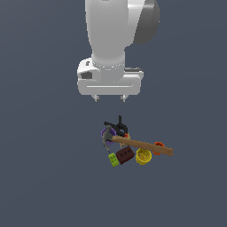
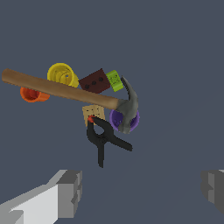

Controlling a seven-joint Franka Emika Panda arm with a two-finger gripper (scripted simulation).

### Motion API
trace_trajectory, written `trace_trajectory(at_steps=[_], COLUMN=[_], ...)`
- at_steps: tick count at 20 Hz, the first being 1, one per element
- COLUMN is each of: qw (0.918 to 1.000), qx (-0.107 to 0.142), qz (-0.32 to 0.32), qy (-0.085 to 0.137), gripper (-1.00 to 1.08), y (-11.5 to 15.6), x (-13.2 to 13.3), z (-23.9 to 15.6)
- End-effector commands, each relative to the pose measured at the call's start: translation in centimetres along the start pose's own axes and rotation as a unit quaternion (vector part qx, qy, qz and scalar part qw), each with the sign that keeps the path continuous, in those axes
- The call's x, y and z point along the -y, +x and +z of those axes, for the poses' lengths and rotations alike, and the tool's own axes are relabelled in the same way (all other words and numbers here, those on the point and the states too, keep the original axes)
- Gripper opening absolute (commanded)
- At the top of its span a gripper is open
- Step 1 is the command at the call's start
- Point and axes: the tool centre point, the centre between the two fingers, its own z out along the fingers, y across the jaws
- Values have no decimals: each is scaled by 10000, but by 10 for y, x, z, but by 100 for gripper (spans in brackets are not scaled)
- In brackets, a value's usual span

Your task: Pick up a designated object from a clutter of objects.

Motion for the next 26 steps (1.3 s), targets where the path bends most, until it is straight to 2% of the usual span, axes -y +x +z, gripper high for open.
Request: trace_trajectory(at_steps=[1,8,14,20,26], qw=[9999,9970,9865,9660,9365], qx=[-1,-19,-39,-61,-87], qz=[-127,-774,-1633,-2580,-3503], qy=[-11,-63,-115,-152,-166], gripper=[100,100,100,100,100], y=[3,19,38,59,77], x=[2,11,25,42,60], z=[3,18,39,64,91])
